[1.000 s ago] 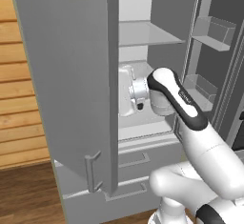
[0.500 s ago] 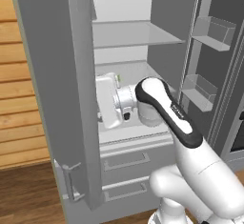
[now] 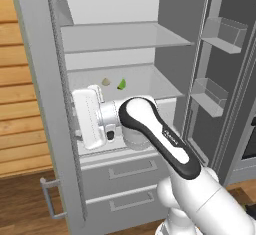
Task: Grab a lemon wedge from the fridge and one ice cube from the ice bowl, and put them in the glass of lemonade.
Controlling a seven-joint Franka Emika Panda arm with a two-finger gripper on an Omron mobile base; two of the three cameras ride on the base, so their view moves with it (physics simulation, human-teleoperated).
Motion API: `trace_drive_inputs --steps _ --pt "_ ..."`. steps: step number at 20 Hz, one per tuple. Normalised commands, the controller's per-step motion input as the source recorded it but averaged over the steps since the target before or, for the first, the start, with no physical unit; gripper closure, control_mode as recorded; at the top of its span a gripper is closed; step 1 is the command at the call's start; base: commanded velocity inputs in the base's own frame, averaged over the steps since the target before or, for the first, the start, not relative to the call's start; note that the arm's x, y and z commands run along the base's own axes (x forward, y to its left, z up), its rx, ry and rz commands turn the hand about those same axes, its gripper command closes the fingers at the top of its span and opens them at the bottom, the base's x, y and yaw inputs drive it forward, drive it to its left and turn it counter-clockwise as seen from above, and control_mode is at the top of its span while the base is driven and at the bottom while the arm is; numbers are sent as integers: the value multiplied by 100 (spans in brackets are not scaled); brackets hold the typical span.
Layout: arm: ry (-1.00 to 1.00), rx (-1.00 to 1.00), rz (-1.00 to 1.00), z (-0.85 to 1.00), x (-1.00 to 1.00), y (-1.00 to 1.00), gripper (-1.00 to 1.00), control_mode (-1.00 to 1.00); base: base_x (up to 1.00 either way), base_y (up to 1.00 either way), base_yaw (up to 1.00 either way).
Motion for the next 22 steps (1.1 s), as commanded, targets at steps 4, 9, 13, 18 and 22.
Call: trace_drive_inputs --steps 4,9,13,18,22 --pt "6 0 2 0 0 60 -100 -100 0 0 0" --pt "1 -2 0 -1 0 20 -100 -100 0 0 0" --pt "0 -2 0 0 0 1 -100 -100 0 0 0" --pt "-1 0 -7 69 -2 -22 -100 -100 0 0 0" --pt "0 0 -1 85 0 -45 -100 -100 0 0 0"
